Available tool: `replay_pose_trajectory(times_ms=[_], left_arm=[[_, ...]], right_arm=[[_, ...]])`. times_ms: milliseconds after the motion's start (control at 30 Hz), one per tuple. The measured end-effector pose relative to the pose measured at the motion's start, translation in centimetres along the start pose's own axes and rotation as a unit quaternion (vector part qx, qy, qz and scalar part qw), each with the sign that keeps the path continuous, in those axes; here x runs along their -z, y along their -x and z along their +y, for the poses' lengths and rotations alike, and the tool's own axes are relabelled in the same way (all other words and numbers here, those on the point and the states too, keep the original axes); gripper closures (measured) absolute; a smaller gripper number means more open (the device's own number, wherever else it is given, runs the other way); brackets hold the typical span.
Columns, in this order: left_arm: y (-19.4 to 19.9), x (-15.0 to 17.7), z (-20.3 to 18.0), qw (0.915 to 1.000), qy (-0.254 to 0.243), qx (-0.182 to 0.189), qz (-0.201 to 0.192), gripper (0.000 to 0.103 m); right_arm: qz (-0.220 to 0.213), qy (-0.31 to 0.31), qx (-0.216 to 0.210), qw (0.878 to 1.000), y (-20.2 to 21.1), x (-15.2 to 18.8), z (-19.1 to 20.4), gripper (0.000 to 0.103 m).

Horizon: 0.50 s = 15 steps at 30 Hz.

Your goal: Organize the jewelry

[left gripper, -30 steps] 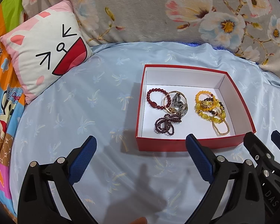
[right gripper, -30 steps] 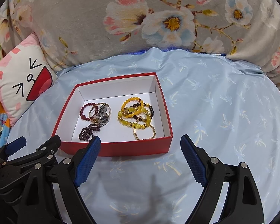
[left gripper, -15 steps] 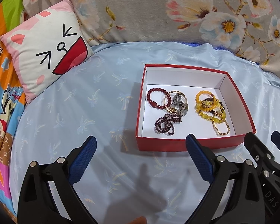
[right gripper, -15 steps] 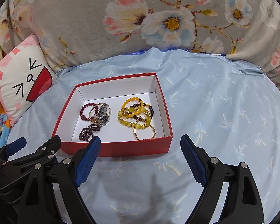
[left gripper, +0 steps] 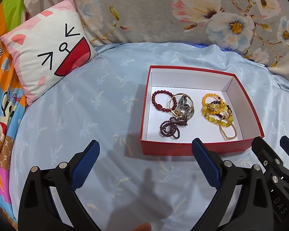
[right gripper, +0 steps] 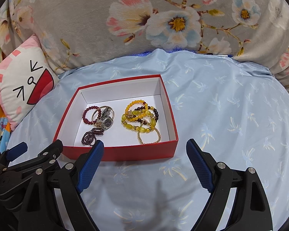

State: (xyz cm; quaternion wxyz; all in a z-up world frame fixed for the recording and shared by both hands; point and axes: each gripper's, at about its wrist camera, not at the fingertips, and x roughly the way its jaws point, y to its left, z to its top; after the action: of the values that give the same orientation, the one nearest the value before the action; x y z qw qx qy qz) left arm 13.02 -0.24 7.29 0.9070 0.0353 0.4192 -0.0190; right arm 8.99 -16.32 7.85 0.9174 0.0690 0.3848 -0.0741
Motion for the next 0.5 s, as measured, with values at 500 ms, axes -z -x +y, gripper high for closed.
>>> replay_pose_trajectory(times_ms=[500], left_arm=[[0.16,0.0,0.19,1.0,0.002,0.0,-0.001,0.011]], right_arm=[[-0.002,-0.001,-0.001,1.0,0.08,-0.08,0.1,0.019]])
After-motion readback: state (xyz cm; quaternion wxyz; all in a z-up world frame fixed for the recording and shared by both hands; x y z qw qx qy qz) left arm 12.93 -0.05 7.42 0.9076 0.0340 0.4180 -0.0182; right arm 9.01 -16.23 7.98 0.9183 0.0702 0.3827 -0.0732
